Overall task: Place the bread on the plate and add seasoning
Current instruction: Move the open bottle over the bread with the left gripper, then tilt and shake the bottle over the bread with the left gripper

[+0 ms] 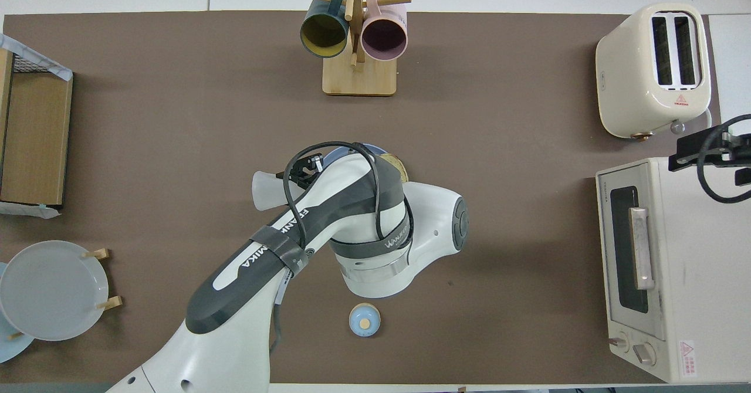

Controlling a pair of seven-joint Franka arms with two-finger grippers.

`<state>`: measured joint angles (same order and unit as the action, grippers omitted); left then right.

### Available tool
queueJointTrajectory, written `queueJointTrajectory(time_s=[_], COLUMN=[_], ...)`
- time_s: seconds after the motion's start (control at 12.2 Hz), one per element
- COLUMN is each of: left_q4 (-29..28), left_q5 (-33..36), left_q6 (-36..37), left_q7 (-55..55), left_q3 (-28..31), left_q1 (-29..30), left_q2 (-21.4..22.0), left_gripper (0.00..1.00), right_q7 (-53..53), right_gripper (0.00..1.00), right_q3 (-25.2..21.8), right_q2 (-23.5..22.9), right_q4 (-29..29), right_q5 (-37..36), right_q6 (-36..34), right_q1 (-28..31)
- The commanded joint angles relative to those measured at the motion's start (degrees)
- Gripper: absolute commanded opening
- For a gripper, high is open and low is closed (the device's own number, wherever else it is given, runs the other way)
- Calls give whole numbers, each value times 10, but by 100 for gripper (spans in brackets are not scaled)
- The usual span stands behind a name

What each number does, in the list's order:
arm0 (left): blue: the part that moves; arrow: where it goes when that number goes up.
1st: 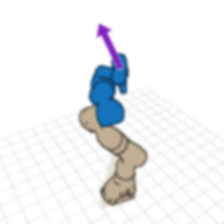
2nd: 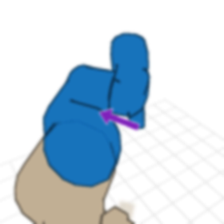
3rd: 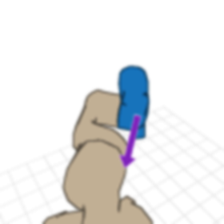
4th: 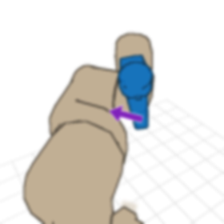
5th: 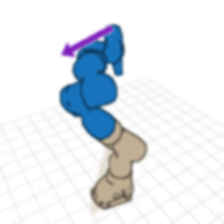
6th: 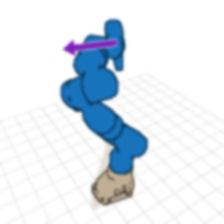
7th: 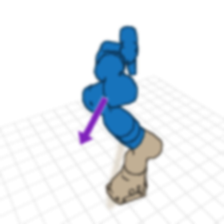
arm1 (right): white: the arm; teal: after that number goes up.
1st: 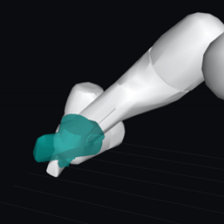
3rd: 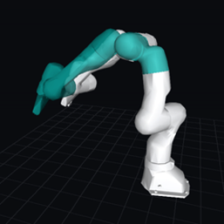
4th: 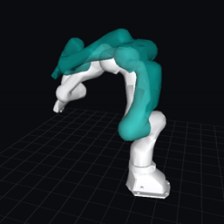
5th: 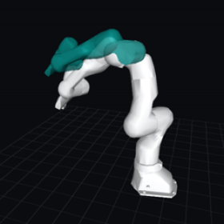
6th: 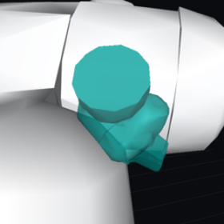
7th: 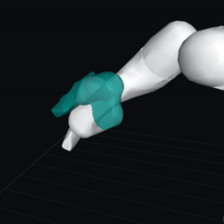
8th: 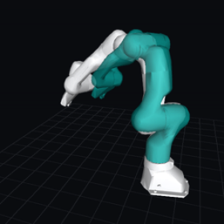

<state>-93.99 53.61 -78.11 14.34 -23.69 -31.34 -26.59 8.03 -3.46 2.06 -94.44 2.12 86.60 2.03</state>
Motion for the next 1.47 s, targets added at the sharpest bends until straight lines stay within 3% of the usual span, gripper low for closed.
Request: queueJointTrajectory(time_s=[0.0,0.16,0.33,0.82,1.14,1.39], left_q4=[23,25,-8,-6,0,-1], left_q5=[90,159,246,293,295,307], left_q6=[109,149,157,80,68,30], left_q7=[0,1,2,2,2,2], left_q3=[14,15,15,15,15,60], left_q1=[-56,-59,-61,-63,-85,-76], left_q2=[-76,-87,-115,-122,-122,-122], left_gripper=[0,0,0,0,0,0], right_q7=[-15,-15,-10,-11,-11,-11], right_gripper=[100,100,100,100,100,100], right_q3=[3,0,0,2,2,2], right_q2=[5,4,7,8,8,8], right_q4=[-10,-7,-8,-9,-9,-9], right_q5=[-12,-12,-11,-6,-6,-6], right_q6=[15,14,14,14,15,15], right_q1=[10,10,10,3,4,4])
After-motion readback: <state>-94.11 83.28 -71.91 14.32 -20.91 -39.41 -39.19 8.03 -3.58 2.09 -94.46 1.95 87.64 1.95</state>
